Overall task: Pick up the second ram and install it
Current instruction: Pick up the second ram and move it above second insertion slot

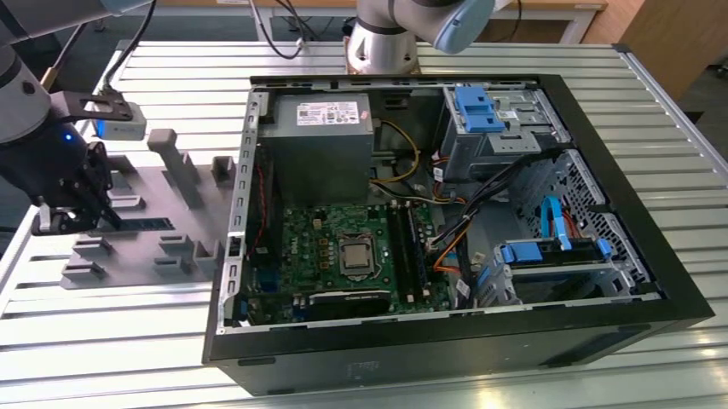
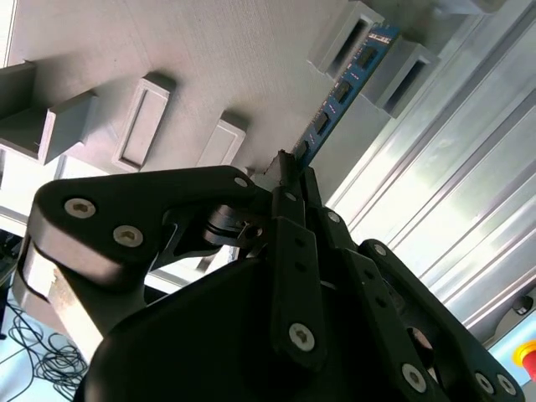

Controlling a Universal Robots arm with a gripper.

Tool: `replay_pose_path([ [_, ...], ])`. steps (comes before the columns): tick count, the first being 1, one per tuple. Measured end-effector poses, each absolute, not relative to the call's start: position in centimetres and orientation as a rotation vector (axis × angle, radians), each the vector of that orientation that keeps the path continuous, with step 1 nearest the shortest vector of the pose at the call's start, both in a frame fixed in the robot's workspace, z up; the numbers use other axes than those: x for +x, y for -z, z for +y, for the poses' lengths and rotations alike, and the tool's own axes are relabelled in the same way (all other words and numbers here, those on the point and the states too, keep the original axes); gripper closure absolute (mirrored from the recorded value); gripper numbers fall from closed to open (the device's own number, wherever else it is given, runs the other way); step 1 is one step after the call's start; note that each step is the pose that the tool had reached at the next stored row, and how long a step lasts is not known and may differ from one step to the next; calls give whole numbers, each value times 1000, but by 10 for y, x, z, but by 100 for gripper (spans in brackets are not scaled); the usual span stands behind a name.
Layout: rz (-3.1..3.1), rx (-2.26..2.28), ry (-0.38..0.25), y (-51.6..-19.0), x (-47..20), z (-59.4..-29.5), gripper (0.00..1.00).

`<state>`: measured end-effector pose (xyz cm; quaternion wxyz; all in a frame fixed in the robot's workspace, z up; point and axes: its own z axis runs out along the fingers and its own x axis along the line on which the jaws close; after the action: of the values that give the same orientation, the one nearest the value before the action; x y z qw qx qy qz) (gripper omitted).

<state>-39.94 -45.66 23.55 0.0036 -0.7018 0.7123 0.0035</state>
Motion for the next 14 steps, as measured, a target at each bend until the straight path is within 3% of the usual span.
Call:
replay_pose_path([
  [14, 2233, -2200, -11, -241, -399, -457, 86],
])
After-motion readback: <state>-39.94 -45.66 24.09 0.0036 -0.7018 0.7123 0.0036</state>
